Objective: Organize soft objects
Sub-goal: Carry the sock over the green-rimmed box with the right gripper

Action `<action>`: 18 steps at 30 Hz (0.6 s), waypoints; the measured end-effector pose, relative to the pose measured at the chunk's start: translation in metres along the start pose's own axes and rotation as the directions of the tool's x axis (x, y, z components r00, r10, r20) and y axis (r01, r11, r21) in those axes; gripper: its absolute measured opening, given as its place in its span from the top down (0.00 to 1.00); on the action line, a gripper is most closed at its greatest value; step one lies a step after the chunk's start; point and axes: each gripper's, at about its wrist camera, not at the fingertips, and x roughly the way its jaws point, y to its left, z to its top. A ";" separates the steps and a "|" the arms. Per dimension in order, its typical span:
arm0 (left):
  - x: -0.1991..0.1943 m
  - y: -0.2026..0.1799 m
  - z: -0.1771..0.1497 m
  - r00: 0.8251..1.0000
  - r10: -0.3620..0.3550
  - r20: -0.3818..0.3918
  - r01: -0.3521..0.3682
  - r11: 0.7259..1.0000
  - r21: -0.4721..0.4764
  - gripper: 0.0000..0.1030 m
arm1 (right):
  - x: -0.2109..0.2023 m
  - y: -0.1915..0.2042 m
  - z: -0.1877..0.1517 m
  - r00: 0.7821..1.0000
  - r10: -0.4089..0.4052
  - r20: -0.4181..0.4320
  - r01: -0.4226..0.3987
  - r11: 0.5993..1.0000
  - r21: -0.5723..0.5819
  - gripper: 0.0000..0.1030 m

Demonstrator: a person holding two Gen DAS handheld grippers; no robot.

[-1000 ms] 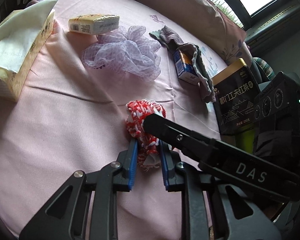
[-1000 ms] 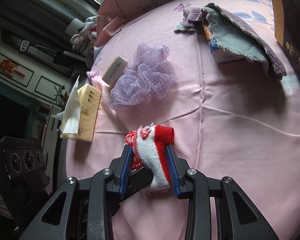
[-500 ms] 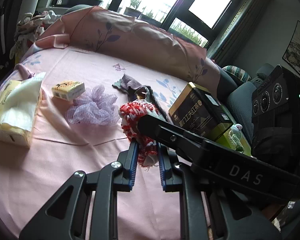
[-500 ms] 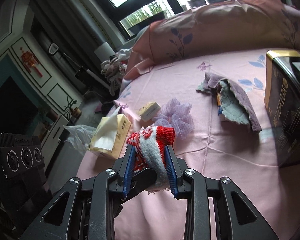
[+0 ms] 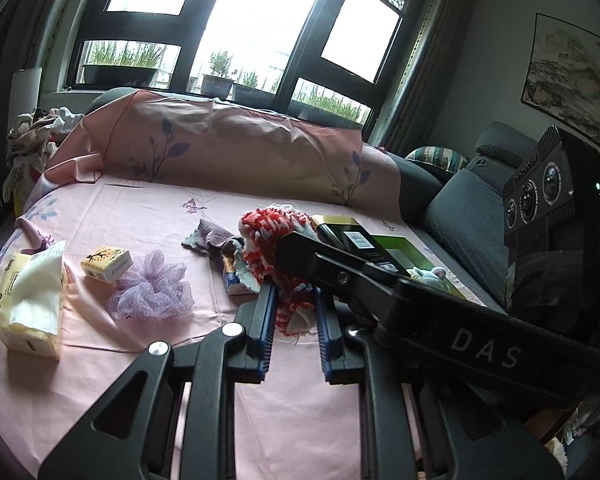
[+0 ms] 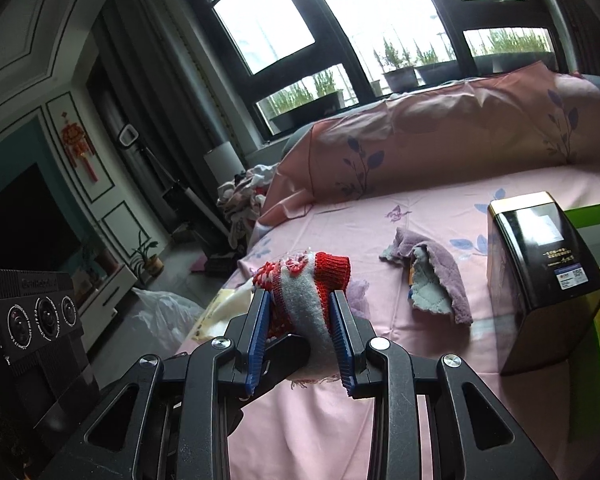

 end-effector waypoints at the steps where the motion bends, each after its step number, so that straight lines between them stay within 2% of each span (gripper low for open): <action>1: 0.001 -0.006 0.002 1.000 -0.006 0.003 0.006 1.000 0.011 0.86 | -0.005 -0.003 0.001 1.000 -0.002 0.013 0.002 1.000 0.004 0.68; 10: 0.027 -0.066 0.017 0.994 -0.110 -0.008 0.110 0.985 0.134 0.86 | -0.063 -0.044 0.013 0.988 -0.076 0.138 0.066 0.995 0.077 0.67; 18: 0.071 -0.124 0.015 0.976 -0.199 -0.093 0.214 0.953 0.216 0.85 | -0.106 -0.099 0.011 0.960 -0.182 0.212 0.140 0.970 0.199 0.67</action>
